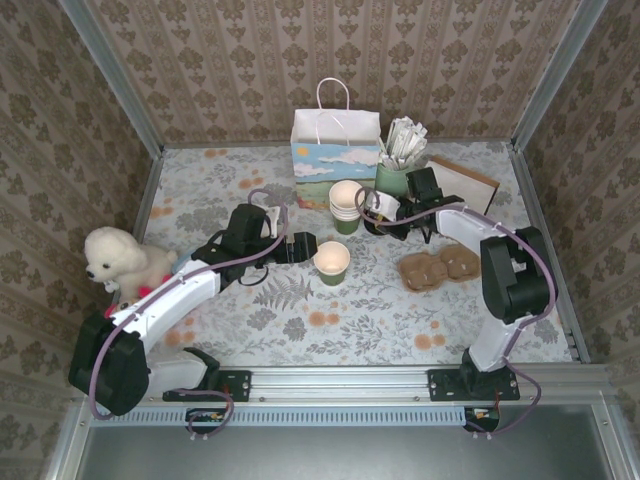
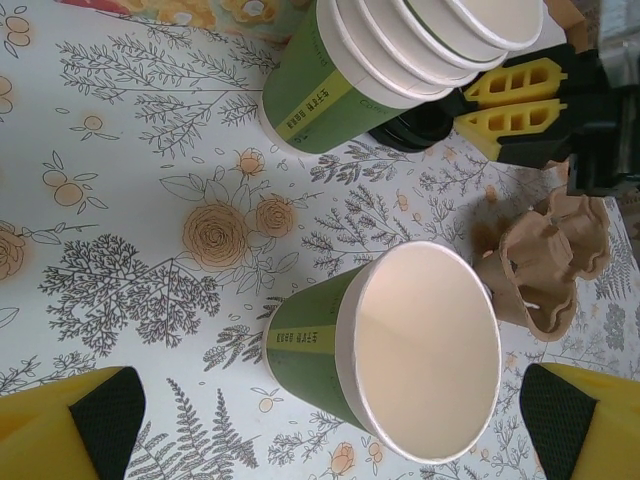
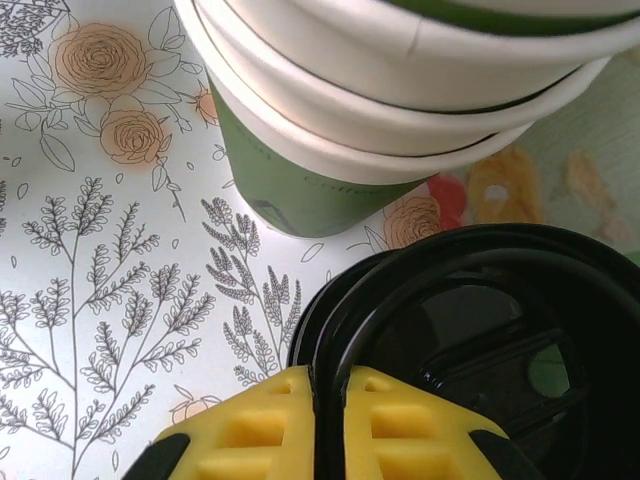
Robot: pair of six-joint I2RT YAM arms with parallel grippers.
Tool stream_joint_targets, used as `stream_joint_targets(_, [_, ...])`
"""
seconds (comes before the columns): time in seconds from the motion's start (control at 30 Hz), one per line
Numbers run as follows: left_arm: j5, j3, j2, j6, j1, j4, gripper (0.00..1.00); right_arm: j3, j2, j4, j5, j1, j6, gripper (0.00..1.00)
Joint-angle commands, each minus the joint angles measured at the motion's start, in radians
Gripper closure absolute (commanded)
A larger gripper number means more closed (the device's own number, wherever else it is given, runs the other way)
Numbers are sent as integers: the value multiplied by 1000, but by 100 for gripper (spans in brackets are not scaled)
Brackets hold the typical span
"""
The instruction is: Pack the takeout coffee
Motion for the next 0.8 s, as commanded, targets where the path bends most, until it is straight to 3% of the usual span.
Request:
stream_joint_targets(0.0, [2,-1,-2,8,6,16,0,-54,-83,37,21,5,19,96])
stream_joint_targets(0.13, [13,32,-4,18,4,12,0,-171,-200,167,78,33,57,100])
stream_joint_targets(0.33, [21,131,-3,102,-10,-35,0,-331,-423,286,210,176,33,100])
stream_joint_targets(0.57, [61,322,36,245,-45,-169,0,-326,-570,235,309,342,-15,100])
stream_joint_targets(0.77, [55,426,62,235,-116,-188,4,-292,-611,233,319,403,35,100])
